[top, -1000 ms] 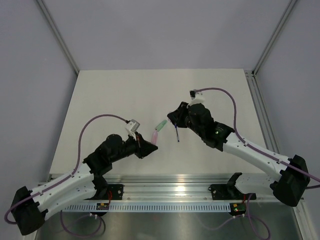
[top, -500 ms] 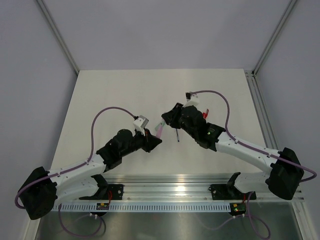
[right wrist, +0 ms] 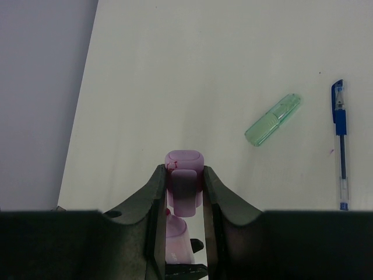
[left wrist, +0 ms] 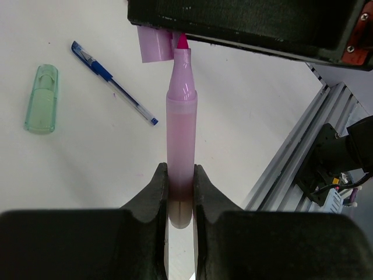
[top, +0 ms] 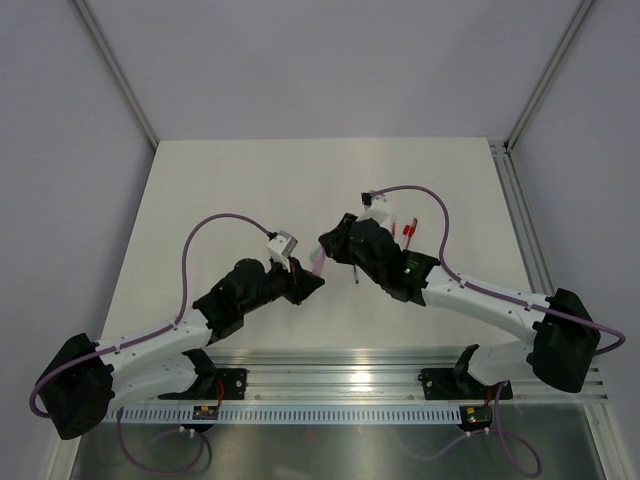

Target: Insert the pens into the pen caps

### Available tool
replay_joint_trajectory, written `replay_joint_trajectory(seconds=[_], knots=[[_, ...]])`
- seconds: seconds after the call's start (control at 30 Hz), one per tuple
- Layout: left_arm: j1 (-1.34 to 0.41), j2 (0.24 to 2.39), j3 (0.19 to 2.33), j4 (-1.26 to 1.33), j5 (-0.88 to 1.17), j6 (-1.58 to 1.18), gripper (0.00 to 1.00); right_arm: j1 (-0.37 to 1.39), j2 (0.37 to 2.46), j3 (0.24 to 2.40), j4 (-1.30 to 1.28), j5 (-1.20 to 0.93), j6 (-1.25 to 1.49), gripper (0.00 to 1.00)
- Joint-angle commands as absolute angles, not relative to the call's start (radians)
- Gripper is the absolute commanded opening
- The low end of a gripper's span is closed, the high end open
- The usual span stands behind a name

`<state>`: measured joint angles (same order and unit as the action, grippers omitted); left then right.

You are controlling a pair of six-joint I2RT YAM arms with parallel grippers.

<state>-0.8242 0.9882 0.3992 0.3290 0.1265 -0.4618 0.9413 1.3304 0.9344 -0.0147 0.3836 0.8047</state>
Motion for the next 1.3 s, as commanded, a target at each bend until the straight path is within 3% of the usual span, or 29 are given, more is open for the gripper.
replay_joint_trajectory(seconds=[0.0, 0.3, 0.87, 1.27], knots=[[-0.827, 0.973, 0.414, 0.419, 0.117, -0.434, 0.0, 0.959, 1.318, 1.006, -0.086, 0.457, 0.79, 0.0], [-0.827, 0.954, 0.41, 0.403, 0.117, -0.423, 0.0, 0.956, 1.296, 1.081, -0.107, 0.496, 0.752, 0.0], [-0.825, 0.953, 0.414, 0.393, 0.098, -0.423, 0.0, 0.966, 1.273, 1.005, -0.075, 0.387, 0.785, 0.0], [-0.827, 0.954, 0.411, 0.399, 0.127, -0.419, 0.0, 0.968, 1.287, 1.08, -0.107, 0.462, 0.769, 0.0]])
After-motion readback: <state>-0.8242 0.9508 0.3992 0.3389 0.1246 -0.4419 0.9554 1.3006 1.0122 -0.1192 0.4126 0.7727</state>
